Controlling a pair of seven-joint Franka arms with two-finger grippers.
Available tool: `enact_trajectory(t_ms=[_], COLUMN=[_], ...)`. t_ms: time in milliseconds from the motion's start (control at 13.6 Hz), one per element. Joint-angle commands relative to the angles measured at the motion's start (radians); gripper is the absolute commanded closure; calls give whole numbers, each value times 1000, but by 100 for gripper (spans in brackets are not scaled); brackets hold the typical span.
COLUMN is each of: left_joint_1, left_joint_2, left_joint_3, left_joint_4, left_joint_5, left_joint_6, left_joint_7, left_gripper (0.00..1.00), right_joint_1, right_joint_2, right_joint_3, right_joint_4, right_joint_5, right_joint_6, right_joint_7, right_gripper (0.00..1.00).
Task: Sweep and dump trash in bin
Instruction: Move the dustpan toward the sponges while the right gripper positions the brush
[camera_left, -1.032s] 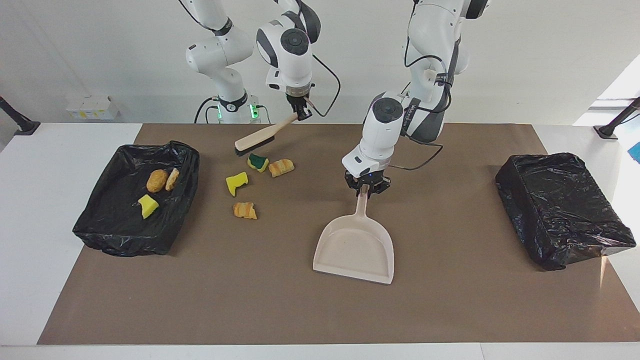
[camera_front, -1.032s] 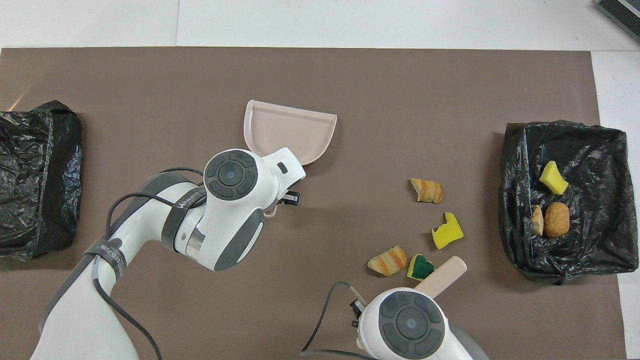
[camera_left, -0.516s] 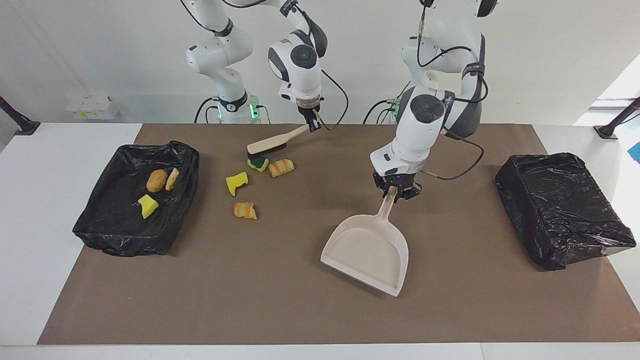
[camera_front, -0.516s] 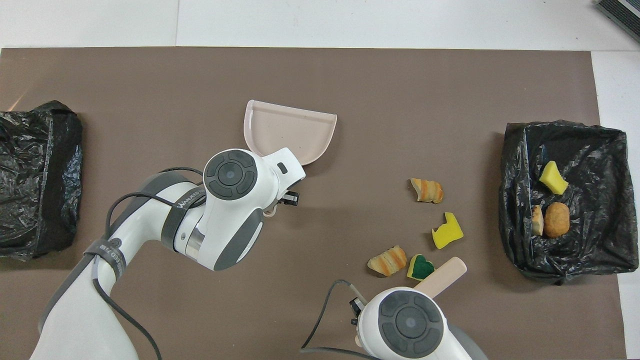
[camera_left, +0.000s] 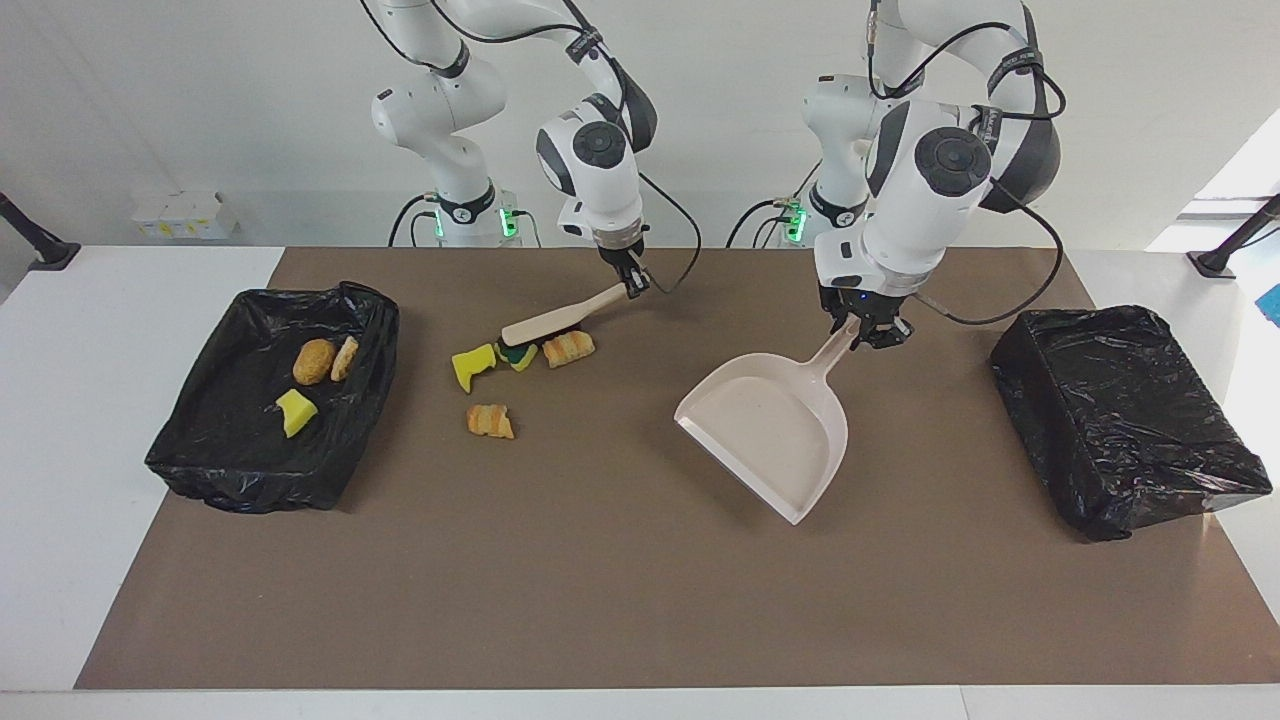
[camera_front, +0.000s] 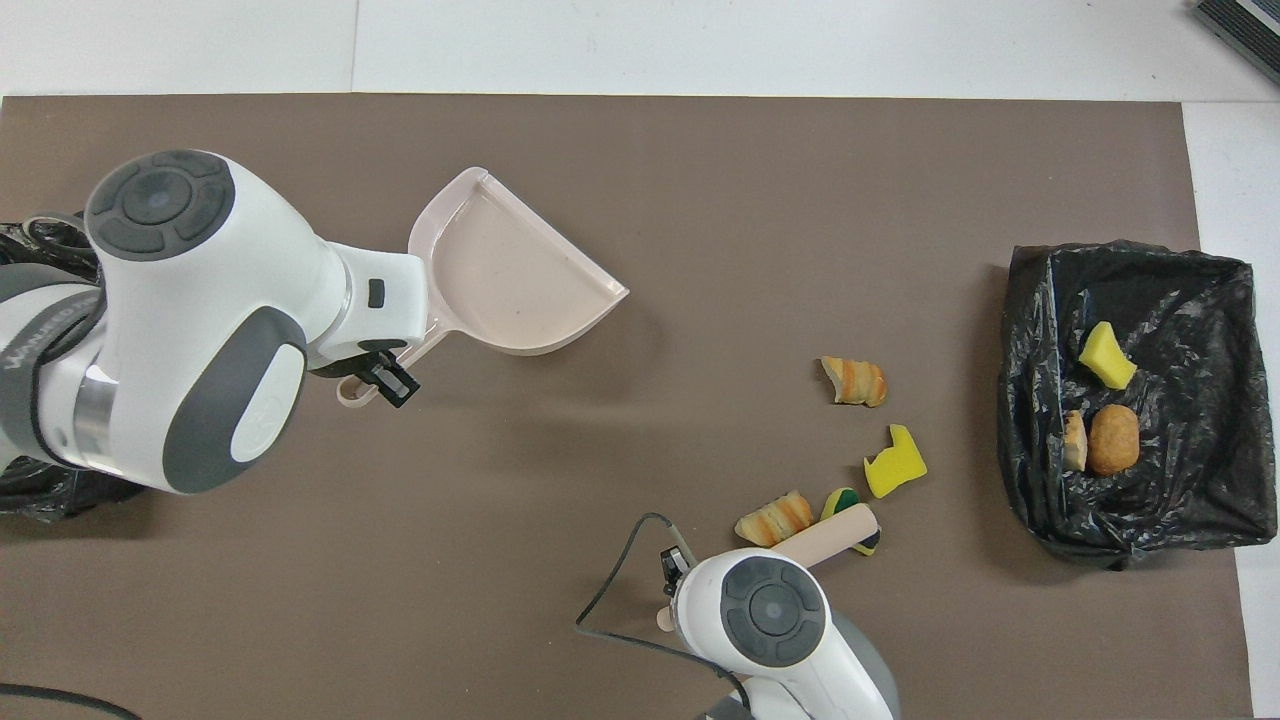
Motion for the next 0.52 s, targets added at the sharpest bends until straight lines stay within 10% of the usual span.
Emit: enact_trajectory(t_ms=[0, 442], left_joint_1=[39, 39], left_joint_2=[-136, -144], left_joint_3=[-5, -6], left_joint_4=[-219, -384], left_joint_5=[26, 71], left_joint_6=[110, 316], left_joint_7=[128, 374], left_gripper=[100, 100], right_joint_1=[-17, -73], right_joint_2=[72, -14], right_joint_3=[2, 3], right_joint_4=[100, 177], right_joint_5=[-19, -48], right_joint_6=[5, -180], right_joint_7=[-65, -300], right_gripper=[100, 100])
